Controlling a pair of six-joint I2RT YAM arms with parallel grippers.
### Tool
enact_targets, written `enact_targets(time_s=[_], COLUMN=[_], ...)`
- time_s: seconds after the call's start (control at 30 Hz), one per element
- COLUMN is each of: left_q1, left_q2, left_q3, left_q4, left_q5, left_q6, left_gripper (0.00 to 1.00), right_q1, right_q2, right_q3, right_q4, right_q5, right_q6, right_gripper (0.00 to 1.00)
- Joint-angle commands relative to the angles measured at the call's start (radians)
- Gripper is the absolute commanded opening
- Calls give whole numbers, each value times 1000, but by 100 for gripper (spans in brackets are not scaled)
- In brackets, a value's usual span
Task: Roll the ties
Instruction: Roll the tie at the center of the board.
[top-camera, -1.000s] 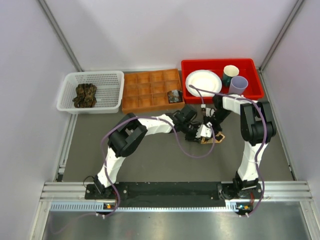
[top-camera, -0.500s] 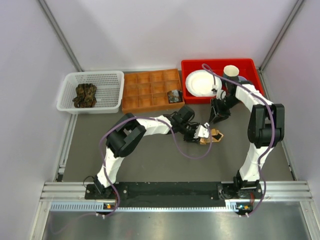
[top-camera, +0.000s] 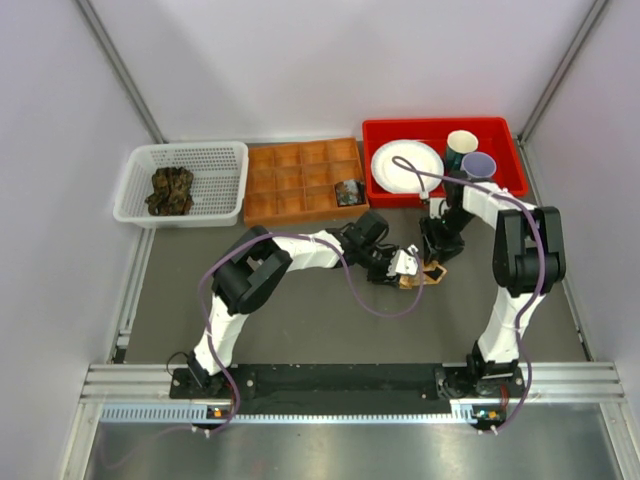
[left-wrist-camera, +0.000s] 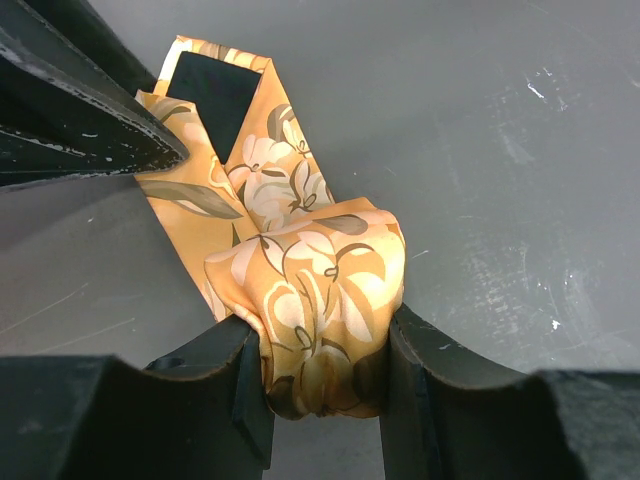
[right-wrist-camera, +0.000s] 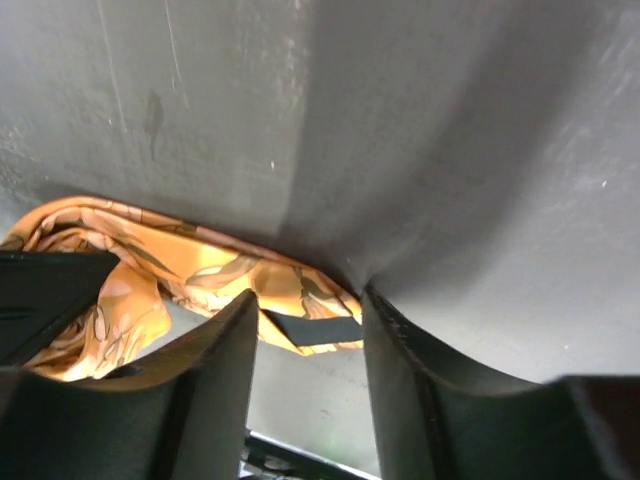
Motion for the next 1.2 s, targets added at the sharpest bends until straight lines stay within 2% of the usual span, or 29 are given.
enact_targets(time_s=[0.0, 0.03, 0.13, 0.37, 0.4, 0.43, 0.47, 0.77, 0.93, 1.17], left_q1=[11, 12, 12, 14, 14, 14, 15, 16, 20, 26], left_q2=[38, 39, 39, 39, 39, 41, 41, 46, 49, 56], left_q3=[-38, -37, -38, -42, -42, -40, -40, -35, -29, -32], left_q4=[-158, -158, -158, -156, -156, -159, -159, -170, -169, -110], left_q5=[-21, -19, -24, -19, -21, -18, -18, -21, -42, -85], left_q6=[-28, -31, -31, -31, -30, -28, -30, -25, -57, -144], left_gripper=[0, 0, 0, 0, 0, 0, 0, 0, 0, 0], right_q1=[25, 25, 26, 26, 26, 26, 26, 26, 26, 46], right_q2=[-16, -14, -33, -109, -118, -122, -125, -161, -203, -166], right_q3=[7, 12, 27, 50, 52, 50, 49, 52, 1, -106], right_q4=[53, 52, 29, -25, -25, -25, -25, -63, -100, -2], right_q5=[18, 12, -5, 1, 3, 4, 4, 9, 0, 35], right_q6=[-19, -19, -16, -14, -16, -13, -10, -25, -43, -56], right_gripper=[42, 34, 19, 16, 13, 2, 0, 0, 0, 0])
